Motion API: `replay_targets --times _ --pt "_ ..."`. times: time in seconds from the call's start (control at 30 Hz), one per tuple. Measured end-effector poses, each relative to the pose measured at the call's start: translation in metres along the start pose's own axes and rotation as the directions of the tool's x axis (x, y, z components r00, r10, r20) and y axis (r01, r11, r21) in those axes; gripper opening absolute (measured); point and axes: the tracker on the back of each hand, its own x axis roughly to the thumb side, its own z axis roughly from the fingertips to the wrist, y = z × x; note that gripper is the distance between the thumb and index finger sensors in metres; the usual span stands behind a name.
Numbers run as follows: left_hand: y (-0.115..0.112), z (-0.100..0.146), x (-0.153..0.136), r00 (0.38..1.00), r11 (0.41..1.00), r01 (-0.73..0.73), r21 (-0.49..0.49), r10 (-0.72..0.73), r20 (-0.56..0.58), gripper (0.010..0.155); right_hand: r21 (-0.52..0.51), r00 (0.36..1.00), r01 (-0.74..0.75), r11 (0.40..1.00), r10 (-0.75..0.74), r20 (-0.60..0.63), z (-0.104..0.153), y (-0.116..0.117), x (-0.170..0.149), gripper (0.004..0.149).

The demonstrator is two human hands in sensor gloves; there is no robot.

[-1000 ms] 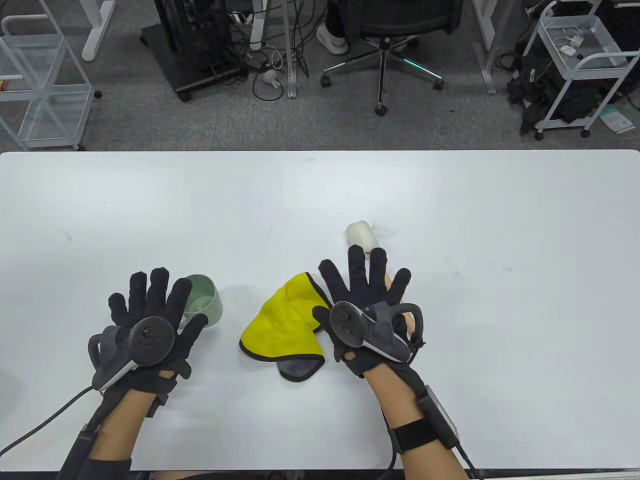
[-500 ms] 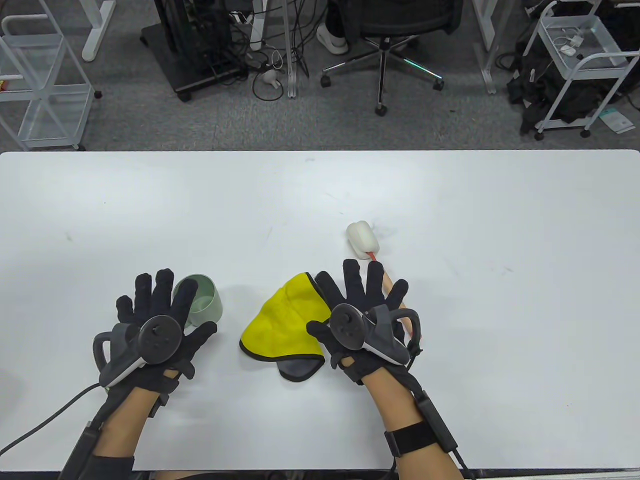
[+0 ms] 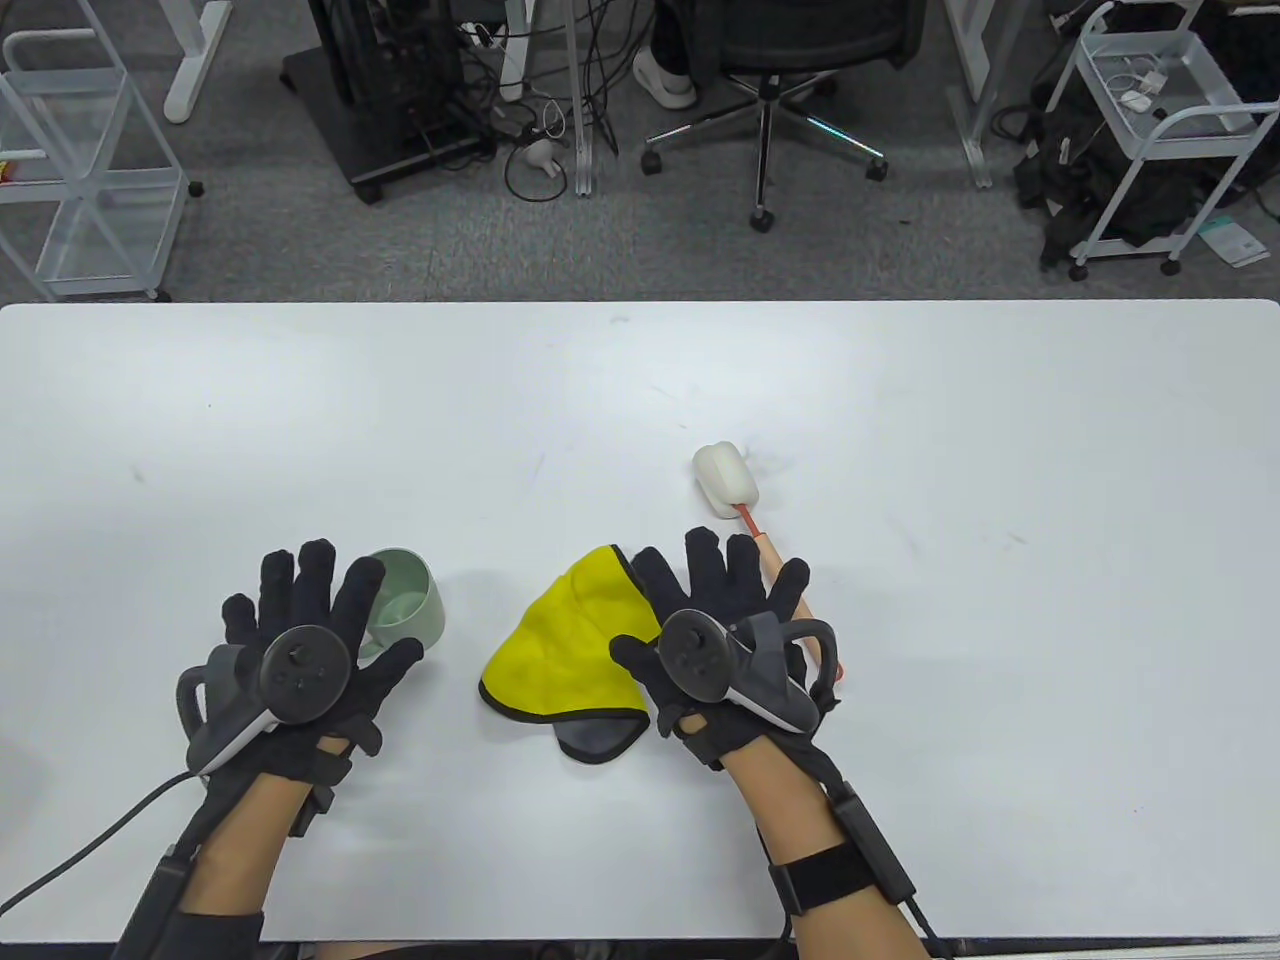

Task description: Brush the water cup with the cup brush

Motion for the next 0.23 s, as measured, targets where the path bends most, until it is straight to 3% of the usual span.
replay_targets --times 0.23 --pt "-0.0008 -0.0002 -0.0009 1.000 1.000 -0.007 -0.003 0.007 -0.003 0.086 0.001 1.000 0.014 1.000 -0.014 -0.001 0.0006 -0.0004 -0.0020 0.079"
